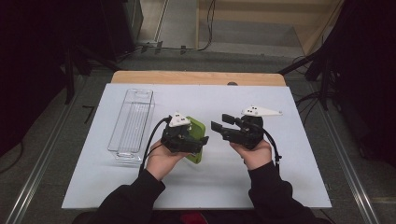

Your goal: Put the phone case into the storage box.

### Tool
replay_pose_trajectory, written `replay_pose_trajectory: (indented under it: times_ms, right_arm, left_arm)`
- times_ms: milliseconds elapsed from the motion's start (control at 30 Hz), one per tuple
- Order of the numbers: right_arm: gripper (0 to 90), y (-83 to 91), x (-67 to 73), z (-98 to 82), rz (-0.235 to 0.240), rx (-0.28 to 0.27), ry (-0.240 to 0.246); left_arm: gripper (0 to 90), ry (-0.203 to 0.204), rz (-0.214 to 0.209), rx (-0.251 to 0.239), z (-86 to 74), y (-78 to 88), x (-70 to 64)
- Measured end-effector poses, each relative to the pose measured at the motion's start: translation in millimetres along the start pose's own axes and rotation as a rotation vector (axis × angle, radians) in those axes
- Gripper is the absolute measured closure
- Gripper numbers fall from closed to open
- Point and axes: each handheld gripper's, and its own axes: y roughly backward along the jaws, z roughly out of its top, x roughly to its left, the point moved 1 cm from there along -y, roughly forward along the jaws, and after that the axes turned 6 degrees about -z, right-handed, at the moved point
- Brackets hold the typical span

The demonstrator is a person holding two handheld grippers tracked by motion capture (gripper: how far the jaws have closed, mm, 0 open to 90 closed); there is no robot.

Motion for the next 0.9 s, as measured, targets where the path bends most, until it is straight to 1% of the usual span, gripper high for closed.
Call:
replay_pose_trajectory:
  times_ms: [100, 267, 400, 433, 500, 533, 567, 633, 667, 733, 800, 833, 900]
  right_arm:
    - [32.6, -4.4, -3.9, -2.2, 0.007, 0.038, 0.009]
    - [29.8, -7.6, -6.1, -6.1, 0.005, 0.054, 0.028]
    - [25.9, -8.3, -6.9, -7.5, 0.021, 0.066, 0.04]
    - [25.4, -8.6, -6.9, -8.3, 0.028, 0.082, 0.063]
    - [24.7, -8.5, -5.3, -9.7, 0.017, 0.097, 0.098]
    - [24.6, -8.7, -4.7, -10.4, 0.019, 0.105, 0.112]
    - [24.2, -8.7, -3.8, -12.2, 0.047, 0.118, 0.125]
    - [23.6, -8.7, -3.7, -13.1, 0.053, 0.117, 0.13]
    - [22.6, -8.4, -3.9, -16.3, 0.081, 0.127, 0.142]
    - [22.0, -8.4, -4.1, -17.3, 0.088, 0.129, 0.143]
    - [16.3, -8.7, -5.0, -19.8, 0.115, 0.141, 0.157]
    - [13.3, -9.1, -5.2, -20.9, 0.127, 0.157, 0.163]
    - [7.3, -9.9, -5.3, -23.2, 0.134, 0.188, 0.185]
  left_arm:
    - [16.0, -0.004, -0.001, 0.003, 0.8, 1.2, 0.5]
    - [16.0, -0.001, -0.006, 0.005, 2.0, 3.5, 1.5]
    - [16.0, 0.0, -0.011, 0.004, 2.2, 4.1, 2.0]
    - [16.0, 0.0, -0.012, 0.004, 2.3, 4.4, 2.3]
    - [16.0, 0.0, -0.011, 0.006, 2.6, 4.9, 2.7]
    - [16.0, 0.001, -0.011, 0.007, 2.7, 5.1, 2.9]
    - [16.0, 0.002, -0.013, 0.006, 2.8, 5.2, 3.2]
    - [16.0, 0.002, -0.013, 0.01, 3.0, 5.8, 3.6]
    - [16.0, 0.002, -0.015, 0.009, 3.1, 6.0, 4.0]
    - [16.0, 0.004, -0.018, 0.011, 3.3, 6.4, 4.5]
    - [16.0, 0.004, -0.014, 0.011, 3.5, 6.9, 4.9]
    - [16.0, 0.004, -0.013, 0.011, 3.6, 7.1, 5.1]
    - [16.0, 0.003, -0.013, 0.011, 3.8, 7.4, 5.4]
